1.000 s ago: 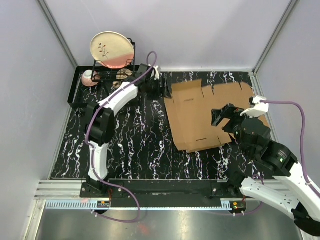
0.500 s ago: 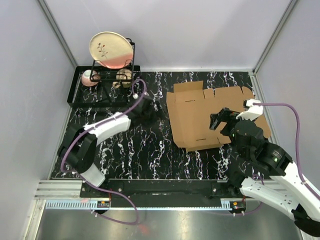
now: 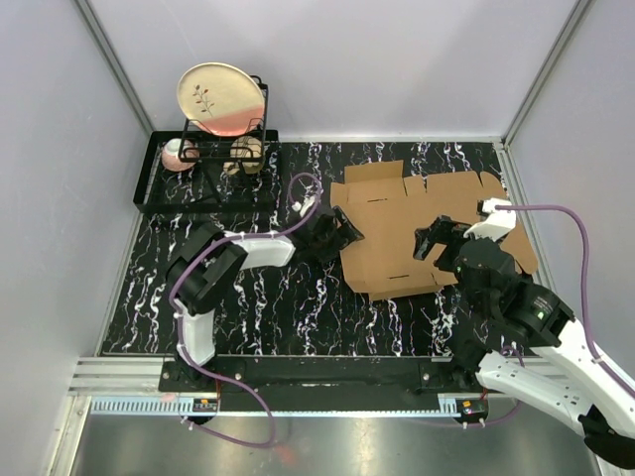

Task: Fold the paper box

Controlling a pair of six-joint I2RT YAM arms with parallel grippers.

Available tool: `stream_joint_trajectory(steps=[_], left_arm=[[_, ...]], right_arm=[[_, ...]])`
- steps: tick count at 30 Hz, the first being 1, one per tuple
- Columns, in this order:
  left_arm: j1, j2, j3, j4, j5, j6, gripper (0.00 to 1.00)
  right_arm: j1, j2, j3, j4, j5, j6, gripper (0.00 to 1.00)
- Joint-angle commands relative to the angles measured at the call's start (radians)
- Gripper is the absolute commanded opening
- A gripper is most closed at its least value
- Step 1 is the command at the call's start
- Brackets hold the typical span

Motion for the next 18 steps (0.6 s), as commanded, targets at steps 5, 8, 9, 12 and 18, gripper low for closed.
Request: stream_joint_trajectory(steps=[5,8,9,12,18], left_arm=[[-0.036,0.099,0.077,-0.021,0.038,0.065,0.53],[-0.035,0.062,0.121,-0.115,0.049,0.149,0.18],[-0.033,0.05,0.14,-0.152,0.044,0.209,0.11],[-0.016,-0.016,0.239,-0.315,0.034,0.341,0.0],[0.022,-0.15,0.534,-0.626,0.035,0.607,0.0]], right_arm=[[0.0,-0.031,0.0,0.02,0.062,0.001,1.0],[0.0,-0.04,0.02,0.01,0.062,-0.007,1.0],[0.0,-0.041,0.026,0.005,0.063,-0.01,1.0],[0.0,-0.051,0.057,-0.012,0.063,-0.024,1.0],[0.0,-0.078,0.107,-0.029,0.075,-0.059,1.0]])
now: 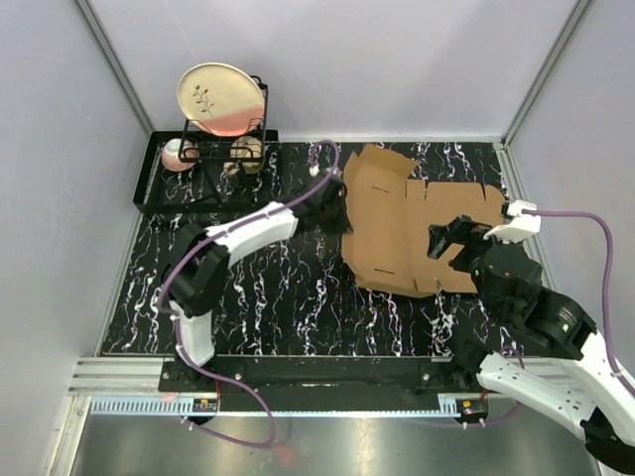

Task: Fold the paper box

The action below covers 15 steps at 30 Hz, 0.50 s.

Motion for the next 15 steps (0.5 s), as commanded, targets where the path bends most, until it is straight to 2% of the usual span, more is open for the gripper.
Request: stream_joint_trajectory(steps=[1,4,7,9,11,12,15], left_arm=[[0.021,-0.165,0.249,-0.239,-0.016,0.274,0.0],[0.021,-0.191,0.445,-0.384,0.001,0.385,0.0],[0.024,-0.169,0.736,-0.568,0.016,0.5,0.0],[0.035,-0.152,0.837,-0.691,0.051,0.584,0.0],[0.047,-0.147,0.922,-0.751,0.125,0.619,0.0],[0.061,-0.161,0.924,-0.745,0.213,0.635,0.0],[0.069,-0.234,0.901,-0.684,0.324,0.643,0.0]], right_arm=[[0.0,-0.029,0.068,-0.003,0.054,-0.048,1.0],[0.0,-0.036,0.095,-0.006,0.067,-0.072,1.0],[0.0,-0.042,0.135,-0.01,0.077,-0.083,1.0],[0.0,-0.045,0.166,-0.007,0.064,-0.084,1.0],[0.0,-0.043,0.187,-0.001,0.049,-0.092,1.0],[0.0,-0.042,0.194,-0.001,0.046,-0.092,1.0],[0.0,-0.037,0.218,-0.004,0.026,-0.101,1.0]])
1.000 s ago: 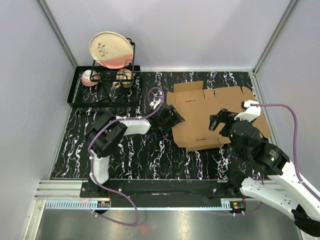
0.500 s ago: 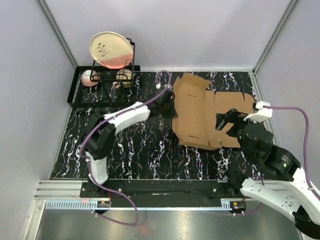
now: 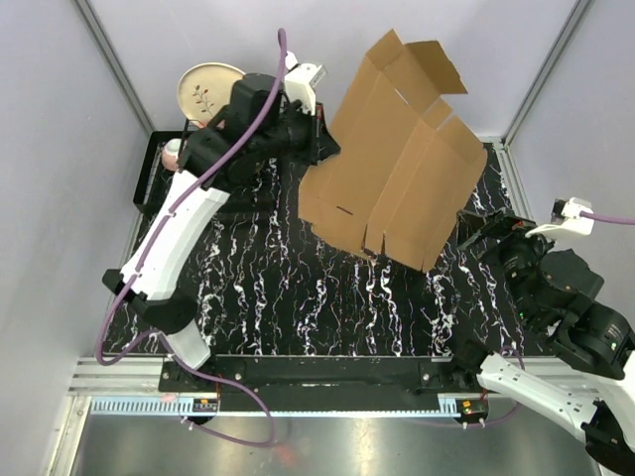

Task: Fold the paper box

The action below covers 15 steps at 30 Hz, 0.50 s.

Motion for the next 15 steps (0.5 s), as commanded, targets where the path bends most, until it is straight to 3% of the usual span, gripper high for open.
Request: stream_joint_trajectory(steps=[1,8,13,15], left_arm=[[0.016,-0.096,-0.007,-0.054,0.277,0.096,0.0],[0.034,-0.231,-0.188,0.182,0.512,0.032,0.0],[0.131,-0.164,-0.188,0.363,0.751,-0.109,0.0],[0.208,-0.118,-0.225,0.46,0.842,-0.235,0.0]], right_arm=[[0.0,0.001,0.057,0.004,-0.015,-0.037,1.0],[0.0,-0.045,0.121,-0.011,0.005,-0.082,1.0],[0.0,-0.08,0.123,-0.021,0.035,-0.096,1.0],[0.0,-0.08,0.117,-0.03,0.039,-0.093,1.0]])
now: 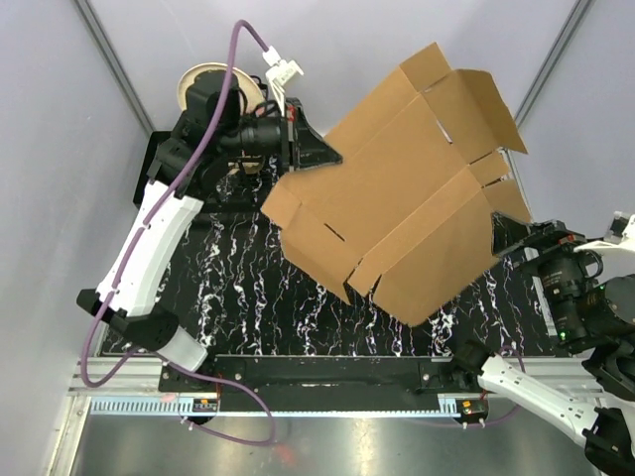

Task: Fold the paper box

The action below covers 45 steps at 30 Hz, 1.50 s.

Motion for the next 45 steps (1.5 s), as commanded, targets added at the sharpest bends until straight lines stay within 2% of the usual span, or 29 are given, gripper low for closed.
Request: stream_joint_trajectory(steps=[1,4,7,10,13,16,17,19,21,22,25,26,28,29,30,31,32,33,34,35,36,37,39,40,42,45], left_arm=[[0.147,0.088,-0.045,0.347,0.254,-0.239,0.0],[0.184,0.204,-0.015,0.342,0.269,-0.296,0.0],[0.181,0.342,0.053,0.219,0.242,-0.241,0.0],[0.163,0.442,0.068,0.095,0.18,-0.112,0.01],[0.129,0.516,0.018,0.032,0.098,-0.038,0.1],[0.128,0.545,-0.004,0.03,0.041,-0.029,0.3],[0.129,0.548,-0.001,0.032,0.026,-0.036,0.43],[0.132,0.535,0.025,0.035,-0.01,-0.044,0.6],[0.132,0.504,0.054,0.038,-0.066,-0.05,0.84],[0.132,0.49,0.064,0.041,-0.086,-0.052,0.99],[0.131,0.421,0.061,0.045,-0.212,-0.081,0.99],[0.129,0.397,0.044,0.05,-0.293,-0.111,0.99],[0.108,0.29,-0.1,0.109,-0.396,-0.17,0.99],[0.092,0.239,-0.175,0.143,-0.556,-0.199,0.99],[0.073,0.125,-0.353,0.182,-0.646,-0.228,0.99],[0.033,0.064,-0.446,0.237,-0.745,-0.342,0.99],[0.007,0.001,-0.546,0.264,-0.928,-0.419,0.99],[-0.018,-0.127,-0.753,0.306,-1.0,-0.49,0.99],[-0.059,-0.187,-0.853,0.346,-1.06,-0.577,0.99],[-0.079,-0.241,-0.949,0.366,-1.135,-0.762,0.99],[-0.098,-0.319,-1.093,0.369,-1.178,-0.864,0.99],[-0.139,-0.341,-1.141,0.334,-1.211,-1.029,0.99],[-0.178,-0.316,-1.124,0.193,-1.312,-1.198,0.99],[-0.185,-0.283,-1.078,0.056,-1.315,-1.237,0.99],[-0.195,-0.17,-0.93,-0.11,-1.329,-1.26,0.99],[-0.225,-0.121,-0.895,-0.122,-1.357,-1.34,0.99]], right_arm=[[0.0,-0.002,0.005,-0.016,0.032,-0.027,1.0],[0.0,0.007,-0.008,-0.021,0.045,-0.033,1.0],[-0.002,0.021,-0.02,-0.02,0.057,-0.043,1.0],[0.0,0.035,-0.038,-0.019,0.059,-0.046,1.0],[0.0,0.042,-0.068,-0.016,0.066,-0.04,1.0],[0.0,0.051,-0.08,-0.012,0.069,-0.04,1.0],[0.0,0.055,-0.081,-0.01,0.069,-0.038,1.0],[0.0,0.064,-0.085,-0.006,0.068,-0.038,1.0],[0.0,0.067,-0.089,-0.001,0.069,-0.033,1.0],[0.001,0.068,-0.097,0.005,0.068,-0.032,1.0],[0.0,0.071,-0.111,0.013,0.062,-0.02,1.0],[0.0,0.071,-0.115,0.016,0.06,-0.015,1.0],[0.0,0.073,-0.134,0.03,0.052,-0.003,1.0],[0.0,0.071,-0.14,0.033,0.049,0.003,1.0],[-0.002,0.073,-0.158,0.043,0.046,0.008,1.0],[0.0,0.075,-0.166,0.049,0.042,0.011,1.0],[0.0,0.081,-0.172,0.054,0.039,0.016,1.0],[-0.002,0.085,-0.186,0.065,0.039,0.02,1.0],[0.0,0.088,-0.189,0.069,0.031,0.023,1.0],[-0.002,0.094,-0.193,0.074,0.029,0.025,1.0],[0.0,0.105,-0.198,0.082,0.025,0.029,1.0],[0.0,0.11,-0.201,0.083,0.011,0.031,1.0],[-0.002,0.119,-0.206,0.088,0.005,0.037,1.0],[0.0,0.124,-0.21,0.088,-0.006,0.04,1.0],[0.0,0.124,-0.224,0.092,-0.01,0.049,1.0],[0.0,0.125,-0.236,0.091,-0.027,0.066,1.0]])
